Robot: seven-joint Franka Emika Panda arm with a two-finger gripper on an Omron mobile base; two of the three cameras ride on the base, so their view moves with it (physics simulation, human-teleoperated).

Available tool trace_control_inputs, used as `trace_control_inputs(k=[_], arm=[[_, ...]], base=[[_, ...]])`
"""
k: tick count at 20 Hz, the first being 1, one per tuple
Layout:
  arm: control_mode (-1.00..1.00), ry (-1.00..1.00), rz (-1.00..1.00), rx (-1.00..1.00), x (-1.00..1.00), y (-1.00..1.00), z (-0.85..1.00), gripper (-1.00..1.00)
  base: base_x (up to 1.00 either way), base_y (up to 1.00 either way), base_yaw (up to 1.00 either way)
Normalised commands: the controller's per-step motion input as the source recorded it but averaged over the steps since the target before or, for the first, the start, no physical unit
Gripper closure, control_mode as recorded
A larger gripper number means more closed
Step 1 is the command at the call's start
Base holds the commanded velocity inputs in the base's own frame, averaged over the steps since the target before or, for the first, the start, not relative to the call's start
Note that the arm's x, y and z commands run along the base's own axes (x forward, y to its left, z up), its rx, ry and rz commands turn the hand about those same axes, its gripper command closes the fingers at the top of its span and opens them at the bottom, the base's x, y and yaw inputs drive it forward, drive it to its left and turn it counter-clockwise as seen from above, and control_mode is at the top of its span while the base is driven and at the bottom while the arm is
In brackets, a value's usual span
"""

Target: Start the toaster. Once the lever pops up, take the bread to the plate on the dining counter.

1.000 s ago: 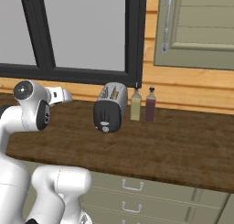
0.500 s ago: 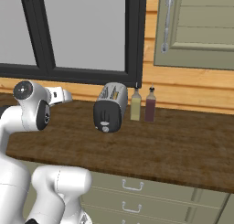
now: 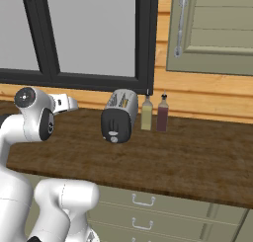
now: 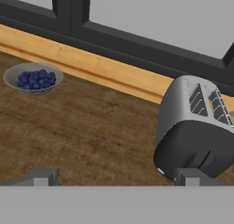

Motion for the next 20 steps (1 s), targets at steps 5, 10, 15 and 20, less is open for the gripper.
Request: trace_control_inputs(k=[5,10,15,20], arm=[[-1.0,0.0,0.0,0.0,0.0,0.0,0.0,-1.0],[-1.0,0.0,0.0,0.0,0.0,0.0,0.0,-1.0],[-1.0,0.0,0.0,0.0,0.0,0.0,0.0,-1.0],[-1.0,0.0,0.0,0.0,0.0,0.0,0.0,-1.0]], base=[[0.0,0.0,0.0],[0.0,0.0,0.0],[0.0,0.0,0.0],[0.0,0.0,0.0]])
